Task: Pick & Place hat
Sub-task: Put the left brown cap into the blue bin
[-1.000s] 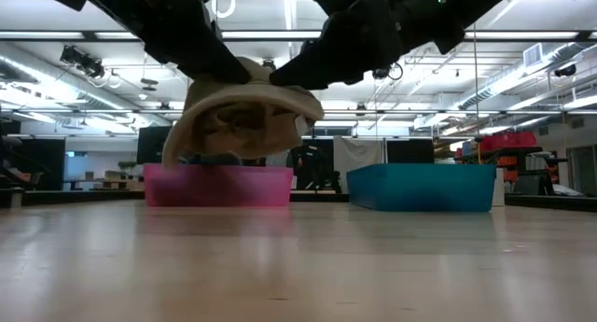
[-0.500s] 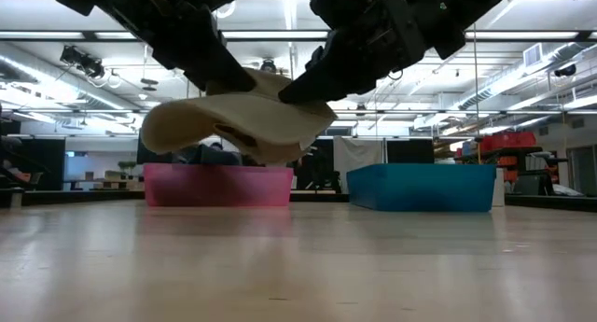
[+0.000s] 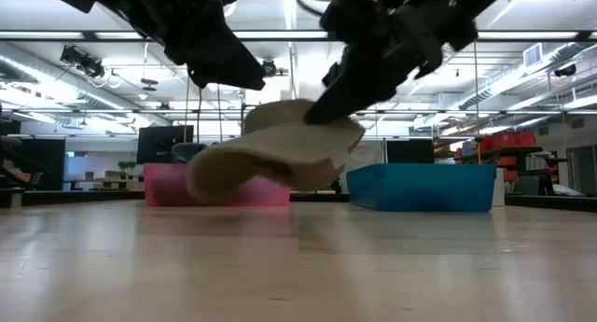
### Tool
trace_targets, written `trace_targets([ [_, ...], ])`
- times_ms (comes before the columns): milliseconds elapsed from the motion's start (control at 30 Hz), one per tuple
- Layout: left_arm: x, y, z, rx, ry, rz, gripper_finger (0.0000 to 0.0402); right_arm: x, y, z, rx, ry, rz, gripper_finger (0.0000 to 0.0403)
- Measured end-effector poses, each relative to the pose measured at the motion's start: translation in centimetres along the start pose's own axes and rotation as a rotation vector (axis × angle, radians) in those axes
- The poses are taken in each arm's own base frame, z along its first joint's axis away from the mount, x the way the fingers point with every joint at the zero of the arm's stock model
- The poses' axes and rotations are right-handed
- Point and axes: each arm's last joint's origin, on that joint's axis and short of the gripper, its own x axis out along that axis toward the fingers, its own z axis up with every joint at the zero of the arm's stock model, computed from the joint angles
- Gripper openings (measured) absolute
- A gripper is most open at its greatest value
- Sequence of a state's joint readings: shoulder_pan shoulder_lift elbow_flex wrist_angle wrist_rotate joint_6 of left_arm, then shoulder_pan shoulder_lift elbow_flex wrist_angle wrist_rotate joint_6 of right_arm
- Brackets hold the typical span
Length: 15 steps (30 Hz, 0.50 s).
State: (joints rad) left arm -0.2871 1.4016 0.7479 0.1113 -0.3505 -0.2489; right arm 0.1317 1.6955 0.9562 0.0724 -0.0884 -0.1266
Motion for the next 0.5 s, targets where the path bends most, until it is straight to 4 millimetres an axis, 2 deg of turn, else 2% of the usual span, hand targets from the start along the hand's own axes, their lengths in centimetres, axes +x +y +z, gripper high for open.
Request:
trace_targets([
  [67,-0.4,0.2,0.4,-0.02,-0.026,0.034,0.0165,-1.6,0.1,0.6,-0.013,0.01,0.0,0.0004],
  [167,-1.3,0.6,1.0,-0.073,-0.073,0.097,0.0168,-5.1,0.3,1.4,-0.037,0.032,-0.035,0.0004],
  [300,-2.5,0.9,2.0,-0.101,-0.143,0.138,0.0158,-11.5,0.0,2.1,-0.155,0.129,-0.187,0.0004],
  [400,-3.0,1.0,2.4,-0.11,-0.162,0.135,0.015,-15.6,-0.6,1.1,-0.286,0.248,-0.259,0.0004],
  [500,-3.0,1.0,2.3,-0.099,-0.155,0.137,0.0143,-18.5,-1.9,-0.2,-0.38,0.365,-0.303,0.0002],
])
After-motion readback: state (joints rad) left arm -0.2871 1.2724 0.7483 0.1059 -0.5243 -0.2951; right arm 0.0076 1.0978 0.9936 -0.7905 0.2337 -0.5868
